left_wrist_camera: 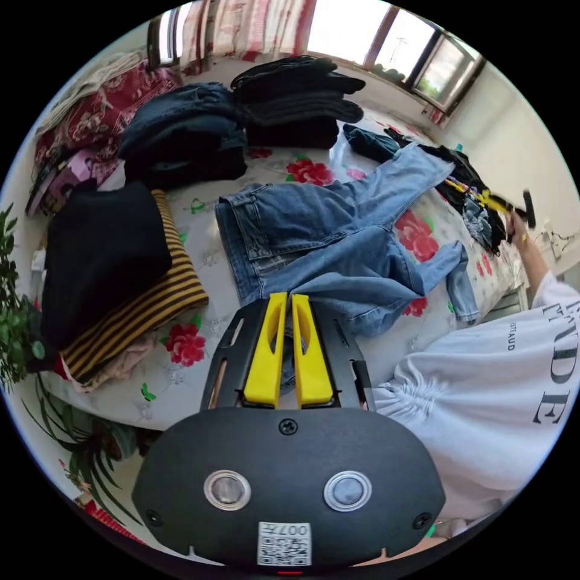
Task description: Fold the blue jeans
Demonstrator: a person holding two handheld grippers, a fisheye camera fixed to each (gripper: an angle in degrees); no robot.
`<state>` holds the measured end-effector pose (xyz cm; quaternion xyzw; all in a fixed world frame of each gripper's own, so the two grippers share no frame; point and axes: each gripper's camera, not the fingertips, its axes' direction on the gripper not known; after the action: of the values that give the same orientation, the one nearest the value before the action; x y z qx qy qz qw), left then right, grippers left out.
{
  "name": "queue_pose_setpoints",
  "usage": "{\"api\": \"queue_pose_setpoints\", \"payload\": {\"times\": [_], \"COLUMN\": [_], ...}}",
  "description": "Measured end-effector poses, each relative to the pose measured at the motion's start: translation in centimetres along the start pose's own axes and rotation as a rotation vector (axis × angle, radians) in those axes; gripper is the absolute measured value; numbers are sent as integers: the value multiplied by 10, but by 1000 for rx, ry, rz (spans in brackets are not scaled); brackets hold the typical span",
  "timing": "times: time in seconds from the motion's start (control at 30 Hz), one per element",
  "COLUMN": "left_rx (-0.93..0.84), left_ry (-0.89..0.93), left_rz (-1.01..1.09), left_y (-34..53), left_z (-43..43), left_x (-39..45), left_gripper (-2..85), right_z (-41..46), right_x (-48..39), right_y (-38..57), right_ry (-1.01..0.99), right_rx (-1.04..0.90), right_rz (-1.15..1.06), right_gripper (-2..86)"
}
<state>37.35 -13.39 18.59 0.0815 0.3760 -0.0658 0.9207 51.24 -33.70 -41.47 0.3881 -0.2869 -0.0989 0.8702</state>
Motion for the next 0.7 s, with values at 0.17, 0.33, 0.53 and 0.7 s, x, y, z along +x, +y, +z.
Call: {"api": "queue_pose_setpoints", "payload": {"times": [0.17, 0.33, 0.53, 0.7], "left_rx": [30, -10, -284, -129], "left_ry": [59, 80, -87, -323], "left_rz": [-83, 30, 207, 365], "left_y": [38, 62, 69, 68], "left_z": [1, 8, 101, 44], "left_x": [-17, -5, 43, 54], "left_gripper": [70, 90, 55, -4], "right_z": [25, 36, 39, -154], "right_x": [-46, -102, -101, -14], "right_y": [170, 271, 275, 205], "right_ry": [-118, -74, 216, 276], "right_rx": [-226, -399, -471, 50], "right_rz": [-169, -359, -437, -151], "right_gripper": [96, 89, 10, 0]}}
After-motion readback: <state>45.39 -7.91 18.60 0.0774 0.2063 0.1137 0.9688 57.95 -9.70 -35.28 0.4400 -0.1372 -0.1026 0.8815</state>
